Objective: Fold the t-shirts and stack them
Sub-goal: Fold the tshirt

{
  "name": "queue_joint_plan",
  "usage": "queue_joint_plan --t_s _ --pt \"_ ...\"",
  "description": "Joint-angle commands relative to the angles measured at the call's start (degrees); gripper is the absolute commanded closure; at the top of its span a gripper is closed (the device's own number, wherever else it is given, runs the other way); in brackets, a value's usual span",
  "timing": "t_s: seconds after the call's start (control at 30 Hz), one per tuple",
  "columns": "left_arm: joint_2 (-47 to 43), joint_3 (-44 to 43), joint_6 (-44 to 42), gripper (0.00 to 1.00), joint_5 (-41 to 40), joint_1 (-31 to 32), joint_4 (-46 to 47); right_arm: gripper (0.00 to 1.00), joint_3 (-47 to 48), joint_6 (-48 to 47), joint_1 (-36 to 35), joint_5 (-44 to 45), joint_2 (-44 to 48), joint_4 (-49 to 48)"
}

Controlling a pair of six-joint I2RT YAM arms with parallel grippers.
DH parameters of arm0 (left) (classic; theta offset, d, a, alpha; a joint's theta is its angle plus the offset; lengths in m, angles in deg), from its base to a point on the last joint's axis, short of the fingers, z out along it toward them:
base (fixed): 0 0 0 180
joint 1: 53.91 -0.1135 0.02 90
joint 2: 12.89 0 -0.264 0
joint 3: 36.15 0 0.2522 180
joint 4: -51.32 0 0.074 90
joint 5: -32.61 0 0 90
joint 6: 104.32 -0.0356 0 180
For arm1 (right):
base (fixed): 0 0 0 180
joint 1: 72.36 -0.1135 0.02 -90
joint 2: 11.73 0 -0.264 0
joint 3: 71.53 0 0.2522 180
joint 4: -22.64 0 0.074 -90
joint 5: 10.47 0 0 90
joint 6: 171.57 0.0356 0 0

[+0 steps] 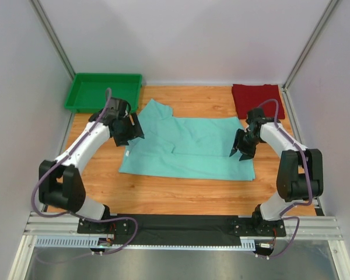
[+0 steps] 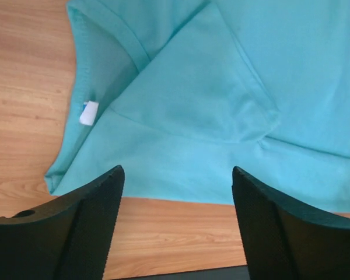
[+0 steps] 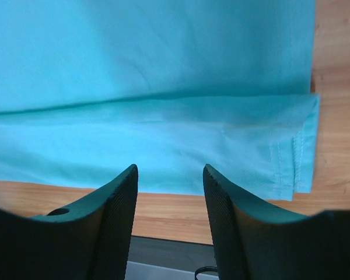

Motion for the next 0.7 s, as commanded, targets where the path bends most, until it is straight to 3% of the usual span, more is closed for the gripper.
queue_joint_plan --t_s 0.0,0.1,0.23,0.5,0.67 --pt "-3.8 6.2 0.2 0.21 4.1 0.0 2.6 0.48 6.2 -1.1 -0.5 2.9 -3.3 -1.9" --pt "0.9 9.3 2.0 0.33 8.0 -0.1 7.7 0.46 10.1 -0.7 -1.1 2.5 -8.2 -1.9" --pt "6.3 6.4 1.8 0.49 7.5 -0.5 7.5 0.48 12.6 0.3 -2.4 2.1 -12.7 -2.8" --pt "7.5 16.3 4.4 0.58 4.7 -3.9 6.5 0.51 -0.1 2.3 -2.6 5.0 -9.7 -5.9" --pt "-5.0 26.5 7.5 0.56 4.5 -4.1 5.0 0.5 -8.6 3.0 -2.6 4.2 -1.3 -5.9"
